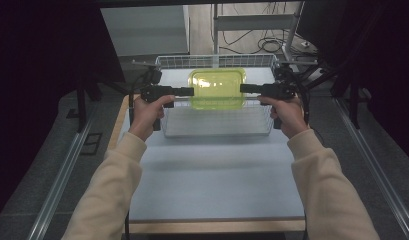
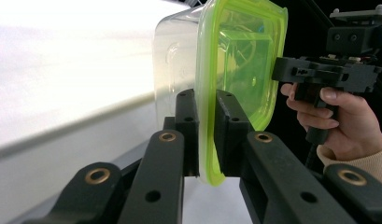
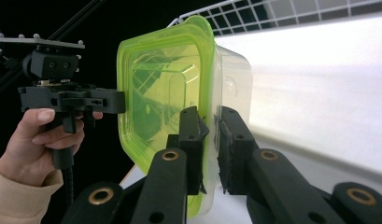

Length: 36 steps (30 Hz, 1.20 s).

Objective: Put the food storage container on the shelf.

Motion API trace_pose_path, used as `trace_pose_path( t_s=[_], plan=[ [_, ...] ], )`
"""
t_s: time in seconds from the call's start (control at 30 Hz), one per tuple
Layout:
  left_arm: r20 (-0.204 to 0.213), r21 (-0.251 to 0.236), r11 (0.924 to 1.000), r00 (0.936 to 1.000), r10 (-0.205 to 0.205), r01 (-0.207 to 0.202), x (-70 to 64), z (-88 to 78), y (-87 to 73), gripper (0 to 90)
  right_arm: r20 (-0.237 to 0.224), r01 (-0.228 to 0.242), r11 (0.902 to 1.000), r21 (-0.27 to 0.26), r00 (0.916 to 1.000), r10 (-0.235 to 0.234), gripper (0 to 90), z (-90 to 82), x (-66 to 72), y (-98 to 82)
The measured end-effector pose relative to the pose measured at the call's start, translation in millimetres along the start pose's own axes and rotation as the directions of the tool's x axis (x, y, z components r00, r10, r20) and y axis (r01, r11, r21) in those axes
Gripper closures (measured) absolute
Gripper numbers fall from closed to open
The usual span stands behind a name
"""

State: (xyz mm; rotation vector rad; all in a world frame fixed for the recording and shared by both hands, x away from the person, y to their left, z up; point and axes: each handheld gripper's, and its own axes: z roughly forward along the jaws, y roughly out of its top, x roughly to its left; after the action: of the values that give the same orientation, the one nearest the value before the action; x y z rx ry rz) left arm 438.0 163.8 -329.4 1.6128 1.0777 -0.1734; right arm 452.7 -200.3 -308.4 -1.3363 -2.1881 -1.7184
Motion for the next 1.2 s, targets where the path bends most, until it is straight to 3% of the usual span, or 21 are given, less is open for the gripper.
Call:
trace_pose_path(
  t_s=[0.3, 0.57, 0.7, 0.77, 0.87, 0.93, 1.2],
  plan=[
    [-0.021, -0.007, 0.9999, 0.9997, -0.011, 0.011, 12.9, 10.7, 22.7, 81.3, 0.017, -0.018, 0.9998, -0.012, 0.9997, 0.019, 80.8, 10.4, -11.3, 18.9],
    [-0.031, 0.0, 0.9996, 0.9991, -0.027, 0.027, 21.7, 20.6, 33.2, 81.2, 0.03, -0.033, 0.9992, -0.021, 0.999, 0.034, 80.7, 18.7, -24.1, 30.1],
    [-0.03, -0.005, 0.999, 0.9985, -0.045, 0.044, 24.3, 26.0, 34.9, 81.3, 0.039, -0.049, 0.9987, -0.016, 0.998, 0.049, 80.5, 22.0, -30.1, 33.0],
    [-0.057, 0.009, 0.999, 0.9975, -0.043, 0.043, 26.8, 29.0, 34.9, 81.1, 0.051, -0.049, 0.9985, -0.024, 0.9974, 0.05, 80.5, 24.3, -32.0, 33.5],
    [-0.045, -0.004, 0.9985, 0.9974, -0.055, 0.055, 29.8, 30.2, 36.0, 80.9, 0.064, -0.057, 0.9982, -0.02, 0.9962, 0.058, 79.7, 29.3, -35.8, 34.0],
    [-0.033, -0.011, 0.998, 0.9975, -0.063, 0.062, 30.9, 32.2, 36.9, 80.1, 0.086, -0.05, 0.9986, -0.019, 0.995, 0.052, 78.8, 31.8, -37.7, 34.4],
    [-0.049, -0.042, 0.9961, 0.9956, -0.079, 0.077, 36.7, 41.2, 34.5, 74.8, 0.14, -0.02, 0.9988, -0.045, 0.9899, 0.026, 72.0, 42.0, -43.3, 33.1]
  ],
)
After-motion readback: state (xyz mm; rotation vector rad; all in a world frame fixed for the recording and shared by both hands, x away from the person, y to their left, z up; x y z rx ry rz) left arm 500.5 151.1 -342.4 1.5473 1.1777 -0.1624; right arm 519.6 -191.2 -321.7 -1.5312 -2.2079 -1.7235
